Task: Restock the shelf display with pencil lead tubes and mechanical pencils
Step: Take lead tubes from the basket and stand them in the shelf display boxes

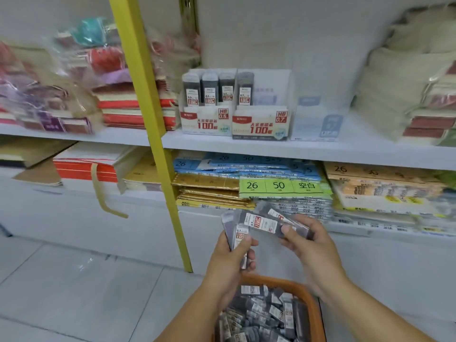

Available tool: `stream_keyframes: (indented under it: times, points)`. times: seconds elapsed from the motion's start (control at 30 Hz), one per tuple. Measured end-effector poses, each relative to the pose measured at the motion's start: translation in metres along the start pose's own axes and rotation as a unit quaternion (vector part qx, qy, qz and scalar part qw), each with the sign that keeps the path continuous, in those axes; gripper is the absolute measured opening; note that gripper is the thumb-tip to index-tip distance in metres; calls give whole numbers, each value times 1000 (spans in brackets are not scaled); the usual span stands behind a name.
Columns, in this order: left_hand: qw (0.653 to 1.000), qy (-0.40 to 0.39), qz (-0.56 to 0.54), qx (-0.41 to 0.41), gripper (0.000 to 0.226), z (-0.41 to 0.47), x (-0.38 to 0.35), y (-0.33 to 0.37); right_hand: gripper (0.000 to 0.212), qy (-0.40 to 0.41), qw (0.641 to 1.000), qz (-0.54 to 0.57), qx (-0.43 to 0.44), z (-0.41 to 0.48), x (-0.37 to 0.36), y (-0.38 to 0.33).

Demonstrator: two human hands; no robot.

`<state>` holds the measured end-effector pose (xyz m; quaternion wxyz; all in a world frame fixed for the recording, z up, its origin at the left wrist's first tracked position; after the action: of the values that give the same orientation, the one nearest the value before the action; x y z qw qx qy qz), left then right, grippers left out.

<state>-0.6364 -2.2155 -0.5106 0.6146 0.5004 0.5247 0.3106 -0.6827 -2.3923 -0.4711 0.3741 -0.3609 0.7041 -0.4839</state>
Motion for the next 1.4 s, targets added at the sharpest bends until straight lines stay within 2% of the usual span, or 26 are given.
stream_keyframes:
  times: [0.07, 0.13, 0.3, 0.37, 0.47, 0.6, 0.7, 0.87, 0.93, 1.0, 1.1, 1.27, 1.4]
  points:
    - [1000, 1, -28, -9, 29, -2, -15, 11, 42, -20, 999, 45, -12, -15, -20, 8]
    - [998, -4, -63, -24, 41, -2, -21, 25, 34, -39, 998, 34, -19, -25, -34, 8]
    - [999, -43, -27, -14, 47, 2, -16, 57, 21, -88, 985, -149, 0, -23, -44, -30]
    - [998, -67, -11, -3, 49, 9, -17, 69, 16, -108, 976, -187, 32, -20, -48, -49]
    - [994, -99, -46, 1, 53, 18, -21, 84, 13, -130, 960, -235, 81, -16, -57, -70]
    - [995, -93, -43, 0, 52, 26, -14, 88, 8, -127, 919, -339, 155, -6, -64, -79]
    - [997, -71, 30, -26, 40, 36, -4, 90, 5, -162, 902, -382, 120, 4, -69, -87]
    - [978, -106, 163, -78, 34, 43, -4, 94, 4, -104, 935, -307, 146, 19, -67, -112]
    - [969, -118, 191, -98, 37, 42, -8, 94, 20, -118, 941, -280, 146, 19, -76, -107]
    - [964, -117, 203, -128, 40, 41, -11, 98, 31, -112, 924, -326, 167, 18, -87, -102]
    - [960, -104, 208, -155, 45, 40, -10, 105, 27, -107, 914, -342, 190, 19, -99, -98]
    - [975, -80, 165, -128, 66, 40, 3, 110, 18, -131, 964, -202, 111, 27, -98, -88]
    - [986, -59, 113, -108, 59, 42, 9, 117, 19, -123, 980, -133, 78, 27, -96, -92]
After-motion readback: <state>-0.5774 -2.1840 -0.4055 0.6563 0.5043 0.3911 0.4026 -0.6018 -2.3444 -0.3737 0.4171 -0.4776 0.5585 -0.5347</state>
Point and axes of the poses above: each hand's wrist, its own z-axis towards the middle knuckle, its own x-axis out of the back of the hand, y = z × x, the point moved 5 cm from there along z, towards the middle knuckle, and after that the axes turned 9 degrees about -x, right-handed, at the moved point
